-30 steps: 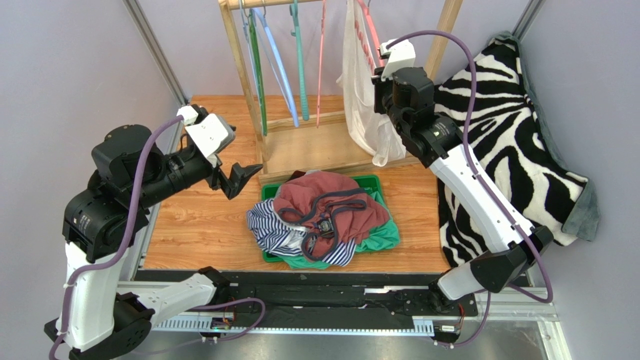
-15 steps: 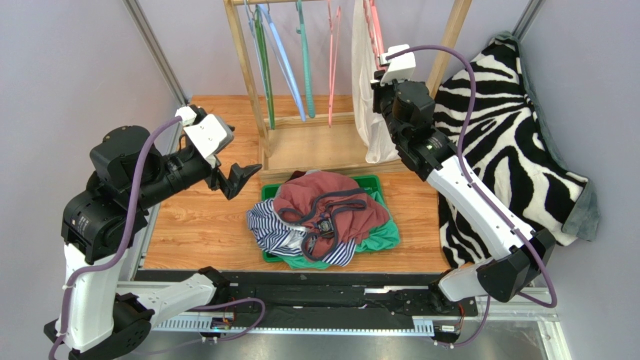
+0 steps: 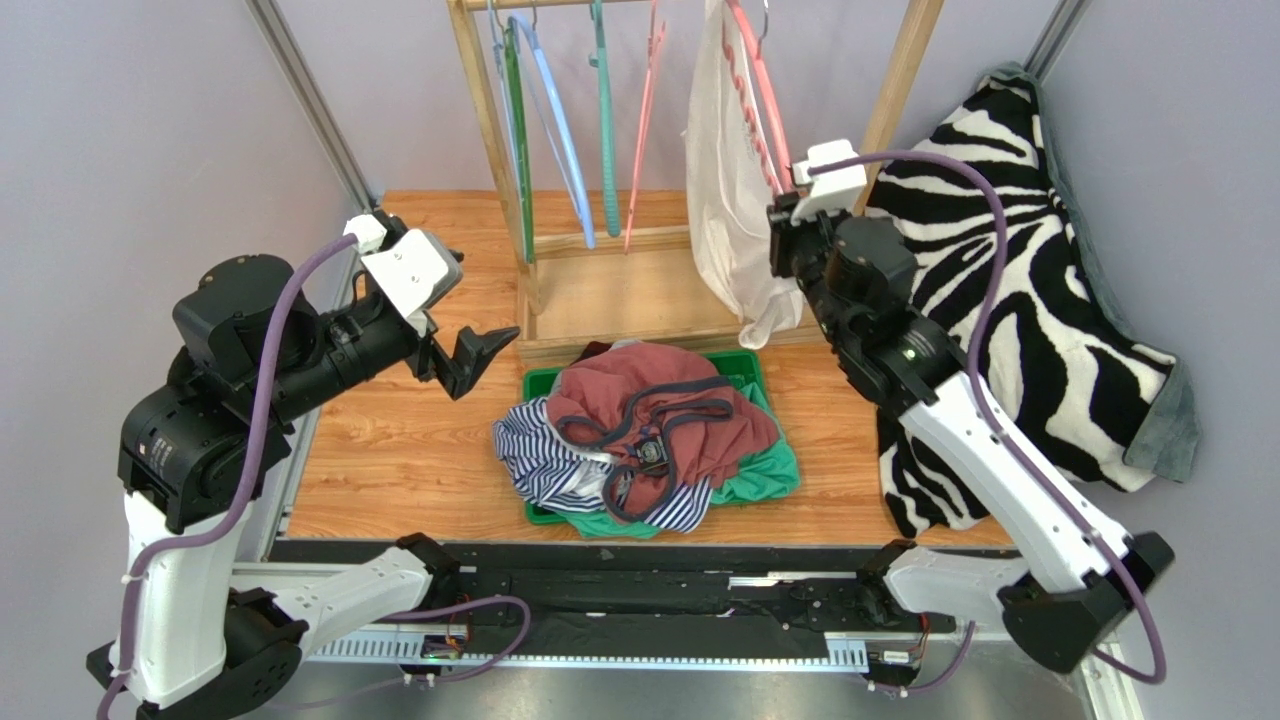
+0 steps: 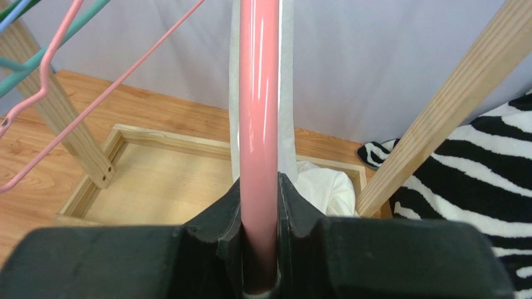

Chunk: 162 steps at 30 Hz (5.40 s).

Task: Remove the tank top from the hanger
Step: Pick up the hanger from the clothesline, then remove the tank top from the hanger.

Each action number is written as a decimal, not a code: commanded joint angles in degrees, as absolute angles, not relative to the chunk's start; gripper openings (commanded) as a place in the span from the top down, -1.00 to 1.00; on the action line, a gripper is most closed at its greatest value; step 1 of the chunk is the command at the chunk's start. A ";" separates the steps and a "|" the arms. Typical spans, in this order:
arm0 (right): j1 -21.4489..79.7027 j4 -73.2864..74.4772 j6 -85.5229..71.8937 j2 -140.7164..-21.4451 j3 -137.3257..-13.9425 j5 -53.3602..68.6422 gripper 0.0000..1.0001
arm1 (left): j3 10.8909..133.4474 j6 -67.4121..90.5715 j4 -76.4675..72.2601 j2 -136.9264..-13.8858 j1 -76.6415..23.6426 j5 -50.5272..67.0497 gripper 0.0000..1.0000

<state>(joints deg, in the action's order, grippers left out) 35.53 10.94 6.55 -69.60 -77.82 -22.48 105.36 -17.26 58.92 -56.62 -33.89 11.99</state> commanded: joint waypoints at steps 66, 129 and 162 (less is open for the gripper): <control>35.77 18.72 -0.26 -64.42 -125.41 11.96 1.00 | 99.49 -15.82 57.74 -52.47 -29.44 18.02 -0.98; 42.18 51.33 22.67 -57.83 -87.89 42.36 1.00 | 116.62 -35.94 83.03 -64.15 -27.42 48.59 -0.81; 46.23 30.24 11.08 -40.97 -71.29 3.87 -0.78 | 116.10 -25.58 69.96 -64.34 -27.42 38.23 1.00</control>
